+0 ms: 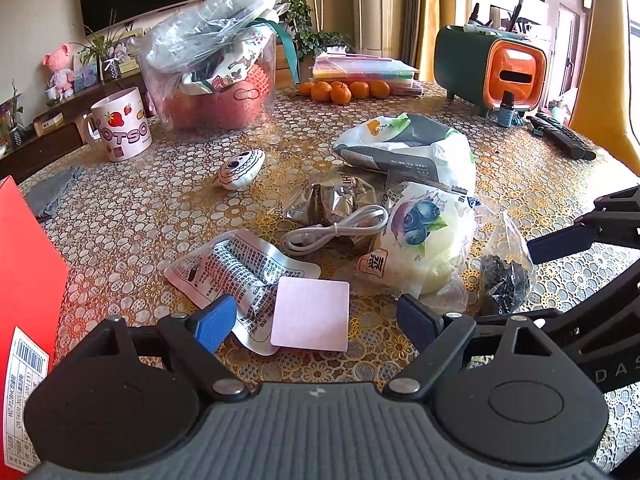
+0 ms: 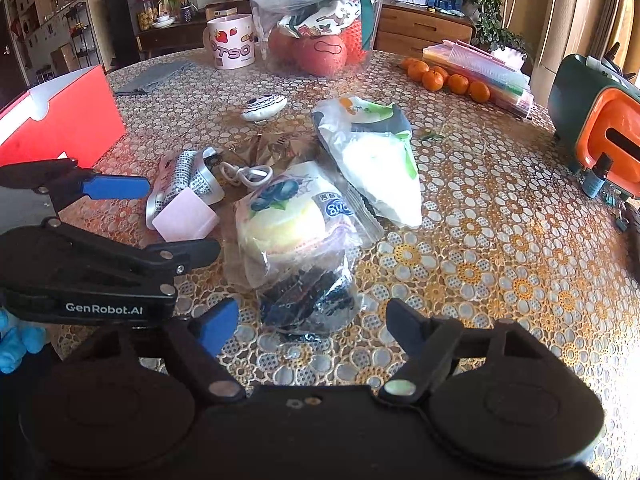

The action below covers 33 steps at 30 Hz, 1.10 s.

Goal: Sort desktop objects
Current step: 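Grasp the pink sticky-note pad with the left tool while the right tool grasps the clear bag of black items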

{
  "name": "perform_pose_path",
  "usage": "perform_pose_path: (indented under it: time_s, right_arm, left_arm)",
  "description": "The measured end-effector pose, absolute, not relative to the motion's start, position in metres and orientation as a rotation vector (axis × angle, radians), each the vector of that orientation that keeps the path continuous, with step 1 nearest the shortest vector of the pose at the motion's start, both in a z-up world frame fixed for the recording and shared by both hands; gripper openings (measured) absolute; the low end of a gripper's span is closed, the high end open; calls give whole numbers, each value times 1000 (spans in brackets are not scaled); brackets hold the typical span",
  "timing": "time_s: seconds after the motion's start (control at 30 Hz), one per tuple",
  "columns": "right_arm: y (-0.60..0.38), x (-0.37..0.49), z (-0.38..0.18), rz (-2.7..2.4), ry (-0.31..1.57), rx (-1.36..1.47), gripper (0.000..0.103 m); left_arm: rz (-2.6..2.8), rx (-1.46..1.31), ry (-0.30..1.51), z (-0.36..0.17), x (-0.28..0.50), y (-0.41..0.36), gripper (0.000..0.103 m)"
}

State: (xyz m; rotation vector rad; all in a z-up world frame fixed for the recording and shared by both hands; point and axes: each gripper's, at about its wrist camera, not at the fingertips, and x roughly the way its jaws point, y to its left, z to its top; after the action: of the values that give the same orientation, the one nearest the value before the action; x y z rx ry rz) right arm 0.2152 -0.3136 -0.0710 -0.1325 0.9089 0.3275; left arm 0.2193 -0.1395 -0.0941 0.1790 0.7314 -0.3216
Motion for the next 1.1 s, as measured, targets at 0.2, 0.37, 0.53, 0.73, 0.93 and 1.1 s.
perform_pose_path:
  time_s: [0.2, 0.37, 0.53, 0.73, 0.93, 1.1]
  right_arm:
    - [-312, 219, -75, 329, 920, -142, 75]
    - [-310, 219, -77, 332, 925, -146, 67]
    - [-311, 218, -78, 324, 931, -147, 56]
    - [-312, 216, -77, 305, 926, -157, 49]
    - [-312, 214, -75, 297, 929, -144, 41]
    - [-311, 206, -73, 291, 932, -142, 40]
  left_arm:
    - [-325, 176, 738, -97, 221, -139, 81]
    - [-338, 189, 737, -96, 218, -143, 64]
    - [-337, 200, 751, -96, 218, -145, 45]
    - [-331, 189, 767, -95, 219, -143, 40]
    - [-334, 171, 764, -91, 215, -140, 40]
    - [-334, 162, 762, -88, 206, -136, 40]
